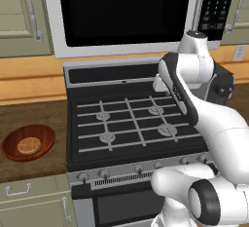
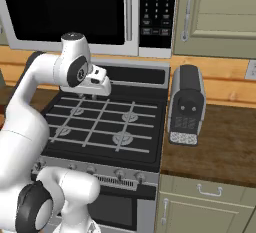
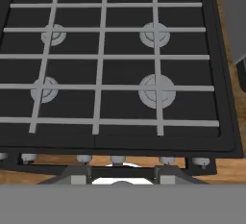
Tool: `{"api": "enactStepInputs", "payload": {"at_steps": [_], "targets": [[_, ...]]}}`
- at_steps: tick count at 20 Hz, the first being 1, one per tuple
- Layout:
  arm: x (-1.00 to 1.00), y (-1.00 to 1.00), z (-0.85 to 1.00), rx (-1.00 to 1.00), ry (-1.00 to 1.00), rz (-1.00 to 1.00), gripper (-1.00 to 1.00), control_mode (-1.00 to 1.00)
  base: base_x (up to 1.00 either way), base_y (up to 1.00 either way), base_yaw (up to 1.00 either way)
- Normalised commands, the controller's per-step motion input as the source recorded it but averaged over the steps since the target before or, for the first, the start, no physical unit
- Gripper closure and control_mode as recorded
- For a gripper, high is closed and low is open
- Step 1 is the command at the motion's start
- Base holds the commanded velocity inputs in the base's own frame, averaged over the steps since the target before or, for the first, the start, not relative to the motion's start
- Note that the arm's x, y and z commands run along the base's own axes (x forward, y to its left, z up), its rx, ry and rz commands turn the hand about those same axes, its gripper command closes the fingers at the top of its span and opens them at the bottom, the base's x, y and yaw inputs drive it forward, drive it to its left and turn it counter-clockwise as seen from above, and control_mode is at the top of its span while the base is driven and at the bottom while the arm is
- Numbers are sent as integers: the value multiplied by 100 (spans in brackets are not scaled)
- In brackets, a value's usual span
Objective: Open the microwave, place the bowl with waffle inside the microwave, then close the microwave door and turn it on.
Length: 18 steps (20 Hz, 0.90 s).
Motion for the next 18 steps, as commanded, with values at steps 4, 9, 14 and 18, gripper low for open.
{"api": "enactStepInputs", "payload": {"at_steps": [4,9,14,18], "targets": [[-22,-25,9,10,-8,0,-100,-100,0,0,0],[-34,-52,59,13,-25,-2,-100,-100,0,0,0],[-6,-23,68,-1,-26,-6,-100,-100,0,0,0],[2,-4,74,-5,-16,-8,-100,-100,0,0,0]]}}
